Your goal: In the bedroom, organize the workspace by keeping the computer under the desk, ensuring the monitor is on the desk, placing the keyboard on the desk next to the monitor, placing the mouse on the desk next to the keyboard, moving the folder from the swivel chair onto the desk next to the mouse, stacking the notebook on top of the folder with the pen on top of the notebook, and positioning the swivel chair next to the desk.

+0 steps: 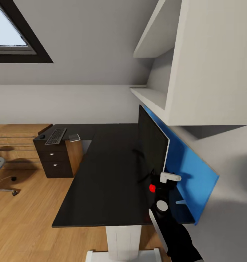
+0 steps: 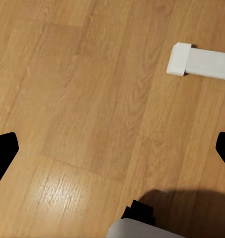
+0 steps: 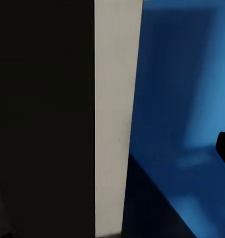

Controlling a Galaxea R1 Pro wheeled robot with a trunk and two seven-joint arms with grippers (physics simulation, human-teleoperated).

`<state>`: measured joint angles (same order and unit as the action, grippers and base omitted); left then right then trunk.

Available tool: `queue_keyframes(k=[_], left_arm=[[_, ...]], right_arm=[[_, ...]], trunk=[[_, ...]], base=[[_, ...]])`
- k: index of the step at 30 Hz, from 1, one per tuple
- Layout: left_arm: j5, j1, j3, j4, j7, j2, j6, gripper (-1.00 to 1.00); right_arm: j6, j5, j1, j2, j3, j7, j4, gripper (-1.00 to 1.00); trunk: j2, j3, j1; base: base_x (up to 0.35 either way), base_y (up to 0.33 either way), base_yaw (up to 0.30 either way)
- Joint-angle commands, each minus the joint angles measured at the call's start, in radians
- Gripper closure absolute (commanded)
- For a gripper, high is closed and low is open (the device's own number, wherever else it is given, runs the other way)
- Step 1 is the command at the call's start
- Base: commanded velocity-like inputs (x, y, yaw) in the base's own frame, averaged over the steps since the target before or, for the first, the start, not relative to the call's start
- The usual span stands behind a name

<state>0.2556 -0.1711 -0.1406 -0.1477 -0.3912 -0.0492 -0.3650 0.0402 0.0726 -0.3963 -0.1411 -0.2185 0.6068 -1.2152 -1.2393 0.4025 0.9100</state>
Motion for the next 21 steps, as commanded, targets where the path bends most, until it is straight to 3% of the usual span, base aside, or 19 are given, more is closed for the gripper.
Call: queue_keyframes(k=[1,21], left_arm=[[0.008,-0.001,-0.009,0.0,-0.005,0.0,-0.003,-1.0],[0.008,-0.001,-0.008,0.0,-0.005,0.002,-0.003,-1.0]], right_arm=[[0.004,0.007,-0.001,0.0,-0.001,0.005,0.0,-1.0],[0.004,0.007,-0.001,0.0,-0.001,0.005,0.001,-1.0]], trunk=[[-0.001,0.001,0.0],[-0.001,0.001,0.0]], base=[[0.0,0.0,0.0],[-0.031,0.079,0.0]])
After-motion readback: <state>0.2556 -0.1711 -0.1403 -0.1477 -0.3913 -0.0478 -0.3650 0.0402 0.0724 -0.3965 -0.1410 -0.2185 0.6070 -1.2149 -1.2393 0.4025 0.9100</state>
